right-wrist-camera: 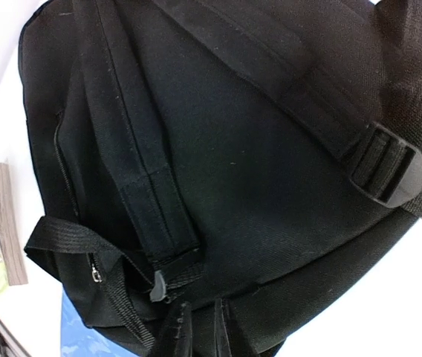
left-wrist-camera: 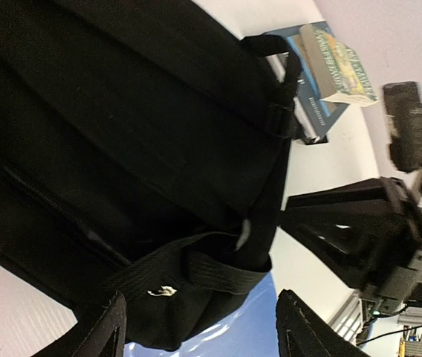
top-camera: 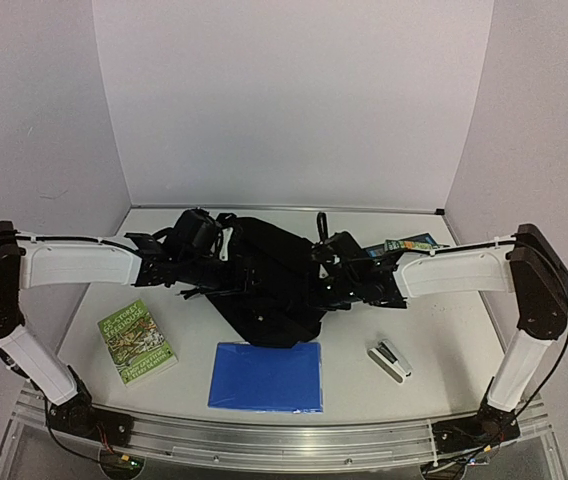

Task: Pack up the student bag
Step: Adjust the student bag at the center of the board.

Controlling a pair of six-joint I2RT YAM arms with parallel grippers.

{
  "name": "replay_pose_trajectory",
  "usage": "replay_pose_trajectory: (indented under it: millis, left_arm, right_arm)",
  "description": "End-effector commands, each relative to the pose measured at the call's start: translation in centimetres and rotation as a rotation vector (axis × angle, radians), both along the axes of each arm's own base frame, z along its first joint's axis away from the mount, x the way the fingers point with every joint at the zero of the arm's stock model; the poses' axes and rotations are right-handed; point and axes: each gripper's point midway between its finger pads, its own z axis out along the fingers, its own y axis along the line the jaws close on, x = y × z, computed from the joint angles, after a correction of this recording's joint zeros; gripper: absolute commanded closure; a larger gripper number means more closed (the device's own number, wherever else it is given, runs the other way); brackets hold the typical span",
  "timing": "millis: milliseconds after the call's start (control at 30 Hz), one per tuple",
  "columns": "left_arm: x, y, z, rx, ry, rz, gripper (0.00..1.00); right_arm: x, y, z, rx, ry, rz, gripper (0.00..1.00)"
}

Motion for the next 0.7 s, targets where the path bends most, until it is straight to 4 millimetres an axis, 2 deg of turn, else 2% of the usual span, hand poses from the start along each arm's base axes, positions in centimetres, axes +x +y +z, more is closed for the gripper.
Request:
replay_pose_trajectory:
  millis: [0, 100, 300, 400, 500, 667]
  left_arm:
    - [1.6, 1.5, -1.6, 0.025, 0.046, 0.108, 0.31]
    - [2.1, 1.9, -1.6, -0.008, 0.054, 0.142, 0.31]
    - [3.2, 2.8, -2.3, -0.053, 0.084, 0.17, 0.31]
    - [3.5, 3.0, -2.6, -0.073, 0.1, 0.179, 0.32]
    - [3.6, 3.2, -2.5, -0.082, 0.1, 0.181, 0.32]
    - [3.4, 3.3, -3.1, -0.079, 0.121, 0.179, 0.31]
  right_arm:
    - [0.1, 2.8, 4.7, 0.118, -0.07, 0.057, 0.76]
    - [0.7, 3.9, 4.6, 0.128, -0.073, 0.066, 0.72]
    - [2.6, 6.9, 5.0, 0.145, -0.102, 0.099, 0.72]
    - [3.0, 8.4, 4.5, 0.156, -0.092, 0.134, 0.72]
    - [3.1, 9.1, 3.3, 0.152, -0.07, 0.155, 0.7]
    - [1.6, 10.1, 0.8, 0.158, 0.01, 0.236, 0.66]
